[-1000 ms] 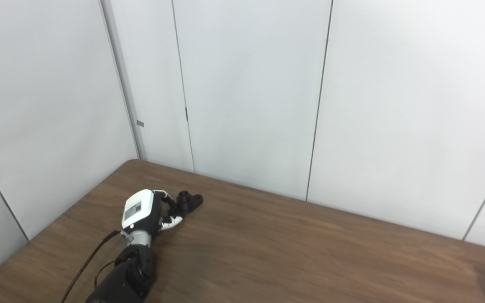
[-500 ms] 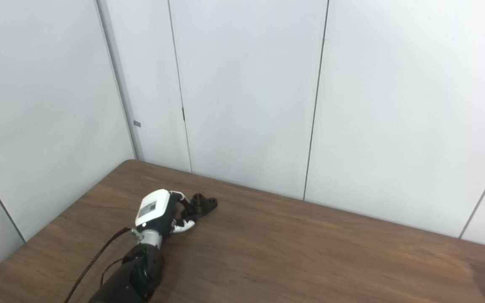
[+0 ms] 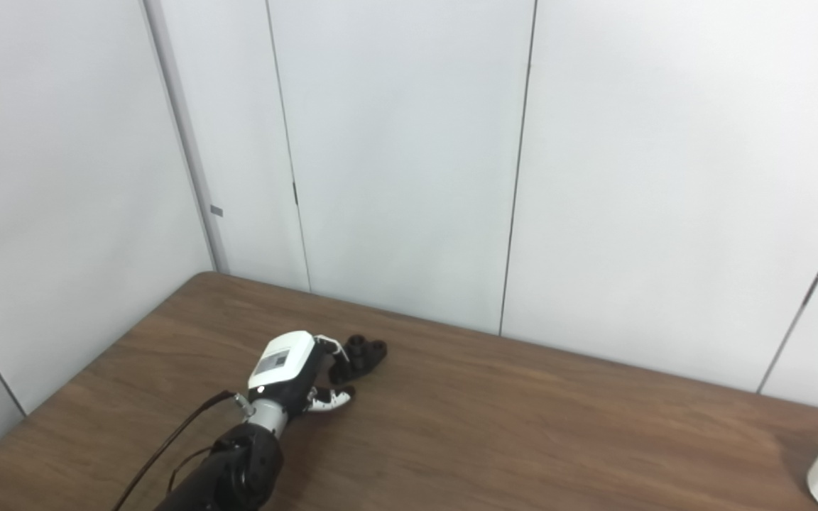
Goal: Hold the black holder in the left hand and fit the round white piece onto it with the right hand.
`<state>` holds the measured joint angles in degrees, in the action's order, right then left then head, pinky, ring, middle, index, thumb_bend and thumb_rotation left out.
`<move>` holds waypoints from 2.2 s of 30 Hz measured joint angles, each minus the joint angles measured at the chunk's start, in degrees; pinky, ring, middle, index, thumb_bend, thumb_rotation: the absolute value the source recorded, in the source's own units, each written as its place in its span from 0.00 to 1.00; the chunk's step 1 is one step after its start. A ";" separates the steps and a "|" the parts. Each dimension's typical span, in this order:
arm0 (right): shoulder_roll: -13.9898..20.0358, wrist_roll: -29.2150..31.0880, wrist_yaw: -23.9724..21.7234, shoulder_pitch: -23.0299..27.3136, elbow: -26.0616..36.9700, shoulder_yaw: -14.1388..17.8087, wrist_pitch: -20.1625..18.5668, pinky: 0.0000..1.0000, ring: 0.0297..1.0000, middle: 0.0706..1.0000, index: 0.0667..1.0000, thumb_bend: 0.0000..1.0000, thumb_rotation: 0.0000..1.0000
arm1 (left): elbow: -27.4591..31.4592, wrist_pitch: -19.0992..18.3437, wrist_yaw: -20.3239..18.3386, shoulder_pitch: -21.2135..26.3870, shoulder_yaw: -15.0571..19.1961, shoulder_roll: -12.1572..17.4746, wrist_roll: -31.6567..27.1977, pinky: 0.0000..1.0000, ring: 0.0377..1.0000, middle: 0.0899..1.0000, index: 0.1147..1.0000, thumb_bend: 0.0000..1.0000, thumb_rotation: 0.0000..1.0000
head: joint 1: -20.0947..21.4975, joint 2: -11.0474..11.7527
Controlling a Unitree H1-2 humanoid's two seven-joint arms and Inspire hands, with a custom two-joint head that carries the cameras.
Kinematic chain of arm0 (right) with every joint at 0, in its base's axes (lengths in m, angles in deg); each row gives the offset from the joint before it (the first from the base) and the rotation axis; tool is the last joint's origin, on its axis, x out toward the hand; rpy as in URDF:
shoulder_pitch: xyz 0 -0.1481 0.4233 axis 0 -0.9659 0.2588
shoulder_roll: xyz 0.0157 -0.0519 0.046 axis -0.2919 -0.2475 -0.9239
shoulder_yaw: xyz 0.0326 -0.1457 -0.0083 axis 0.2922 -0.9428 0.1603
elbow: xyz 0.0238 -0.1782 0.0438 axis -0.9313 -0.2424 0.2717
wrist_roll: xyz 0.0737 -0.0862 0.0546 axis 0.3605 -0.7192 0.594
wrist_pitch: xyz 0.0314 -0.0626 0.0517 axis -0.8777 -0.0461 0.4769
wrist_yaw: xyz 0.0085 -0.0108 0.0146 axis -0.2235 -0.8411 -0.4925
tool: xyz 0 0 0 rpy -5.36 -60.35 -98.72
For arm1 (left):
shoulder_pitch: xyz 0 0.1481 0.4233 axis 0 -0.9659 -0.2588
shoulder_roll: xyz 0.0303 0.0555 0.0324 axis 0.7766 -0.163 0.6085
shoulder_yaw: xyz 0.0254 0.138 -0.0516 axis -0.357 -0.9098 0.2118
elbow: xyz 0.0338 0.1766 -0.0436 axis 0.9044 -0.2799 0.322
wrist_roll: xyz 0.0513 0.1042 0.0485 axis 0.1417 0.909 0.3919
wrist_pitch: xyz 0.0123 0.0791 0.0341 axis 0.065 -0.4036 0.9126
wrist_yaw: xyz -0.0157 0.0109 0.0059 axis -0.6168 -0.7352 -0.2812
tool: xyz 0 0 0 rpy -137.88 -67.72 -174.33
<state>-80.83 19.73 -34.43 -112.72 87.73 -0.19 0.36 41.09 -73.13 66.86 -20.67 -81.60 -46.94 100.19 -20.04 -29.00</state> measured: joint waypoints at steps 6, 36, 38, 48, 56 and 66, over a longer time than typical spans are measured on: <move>-0.12 -0.28 -0.02 0.48 0.00 -0.02 0.00 0.67 0.83 0.84 0.84 0.30 0.76 | 2.43 1.68 -1.40 -1.01 -1.54 -0.05 0.82 0.91 0.81 0.74 0.41 0.52 0.04 | 0.35 0.00; -1.12 -2.20 0.00 0.63 1.49 -0.03 -0.23 0.66 0.82 0.83 0.83 0.30 0.78 | 2.75 3.73 -2.99 -1.94 0.30 -0.04 2.48 0.89 0.80 0.74 0.41 0.52 0.04 | 0.62 0.09; -1.12 -2.20 0.00 0.68 1.41 -0.03 -0.23 0.65 0.82 0.83 0.82 0.31 0.78 | 3.47 3.71 -3.01 -2.43 0.75 -0.04 2.48 0.89 0.80 0.74 0.41 0.52 0.04 | 0.62 0.09; -1.15 -2.45 -0.01 1.05 1.26 -0.17 -0.22 0.64 0.81 0.82 0.82 0.32 0.77 | 5.26 3.00 -3.78 -2.93 3.20 -0.10 2.35 0.98 0.82 0.76 0.41 0.52 0.04 | 0.62 0.35; -1.42 -3.30 0.02 1.19 1.11 -0.32 -0.26 0.66 0.82 0.83 0.82 0.32 0.76 | 6.44 1.03 -3.46 -3.39 7.54 -2.38 0.43 1.00 0.83 0.81 0.43 0.52 0.06 | 0.70 0.26; -1.46 -3.33 0.01 1.26 1.12 -0.33 -0.30 0.65 0.82 0.83 0.82 0.31 0.75 | 7.40 -7.58 -4.19 -3.29 8.04 -5.70 1.01 1.00 0.91 0.92 0.81 0.95 0.24 | 0.79 0.09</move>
<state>-82.29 16.40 -34.42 -111.46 88.85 -0.53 0.06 48.49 -80.71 62.68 -23.96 -73.56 -52.64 101.20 -19.25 -28.92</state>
